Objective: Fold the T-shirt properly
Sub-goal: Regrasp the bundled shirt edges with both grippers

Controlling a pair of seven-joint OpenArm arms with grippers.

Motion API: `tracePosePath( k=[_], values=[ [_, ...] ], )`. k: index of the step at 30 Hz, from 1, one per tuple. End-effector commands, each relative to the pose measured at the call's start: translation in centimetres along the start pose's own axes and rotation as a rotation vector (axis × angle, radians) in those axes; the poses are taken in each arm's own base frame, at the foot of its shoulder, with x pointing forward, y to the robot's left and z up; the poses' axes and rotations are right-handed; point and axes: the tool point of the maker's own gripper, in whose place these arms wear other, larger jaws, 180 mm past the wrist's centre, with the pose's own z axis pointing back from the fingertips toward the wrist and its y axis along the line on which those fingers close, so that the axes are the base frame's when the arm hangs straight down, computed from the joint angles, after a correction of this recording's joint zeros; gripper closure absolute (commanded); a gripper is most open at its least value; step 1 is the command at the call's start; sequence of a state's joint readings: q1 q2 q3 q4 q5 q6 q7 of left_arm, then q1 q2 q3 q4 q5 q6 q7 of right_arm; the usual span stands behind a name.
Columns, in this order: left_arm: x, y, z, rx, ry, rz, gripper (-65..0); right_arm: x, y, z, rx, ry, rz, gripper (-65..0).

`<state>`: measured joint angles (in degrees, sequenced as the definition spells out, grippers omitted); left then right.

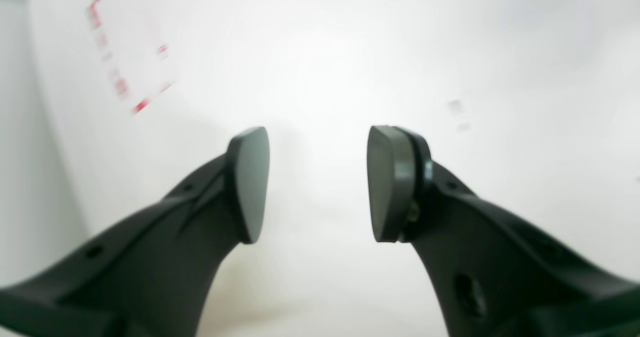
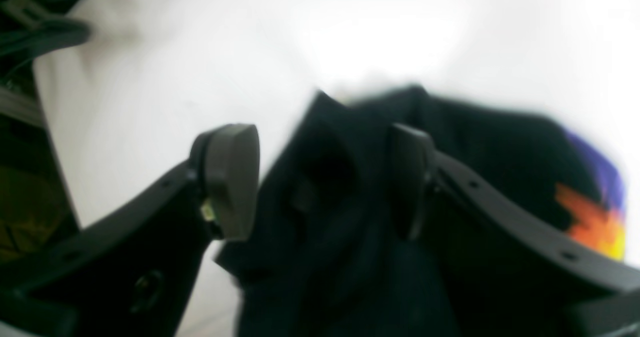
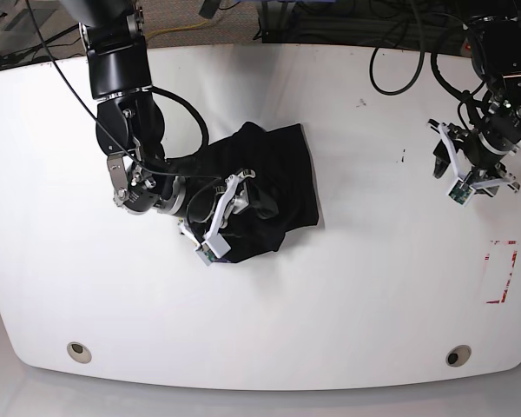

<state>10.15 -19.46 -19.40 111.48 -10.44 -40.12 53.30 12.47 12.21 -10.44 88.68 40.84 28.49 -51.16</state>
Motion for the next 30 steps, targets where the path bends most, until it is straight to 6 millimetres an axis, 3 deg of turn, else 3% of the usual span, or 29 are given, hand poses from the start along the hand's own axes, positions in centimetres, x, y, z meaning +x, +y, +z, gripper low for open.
tracePosePath(
  k=[1, 5, 8, 13, 17, 24, 30],
  values=[
    [1.1, 0.3, 0.2, 0.008, -0.038, -0.009, -29.3, 0.5, -0.9, -0.5, 0.006, -0.030, -0.033, -38.0],
    [1.2, -0.5, 0.0, -0.008, -0.044, -0.002, -29.3, -1.0, -1.2, -1.7, 0.015, -0.021, -0.091, -38.0],
    [1.3, -0.9, -0.1, -0.016, -0.049, 0.011, -29.3, -1.2, 1.2, -3.5, 0.074, -0.017, -0.085, -38.0],
    [1.9, -1.8, -0.3, -0.037, -0.062, -0.002, -29.3, 0.2, 6.3, -6.5, 0.189, -0.033, -0.071, -38.0],
    [2.5, -2.8, -0.6, -0.068, -0.069, -0.029, -29.3, 1.0, 7.1, -7.3, 0.190, -0.033, -0.040, -38.0],
    [5.4, -6.9, -1.7, -0.179, -0.120, -0.122, -29.3, 2.8, 5.4, -4.1, 0.131, -0.072, 0.083, -38.0],
    [9.4, -11.3, -2.2, -0.288, -0.204, -0.220, -29.3, 4.4, -0.8, 0.2, -0.023, -0.128, 0.077, -38.0]
  ],
)
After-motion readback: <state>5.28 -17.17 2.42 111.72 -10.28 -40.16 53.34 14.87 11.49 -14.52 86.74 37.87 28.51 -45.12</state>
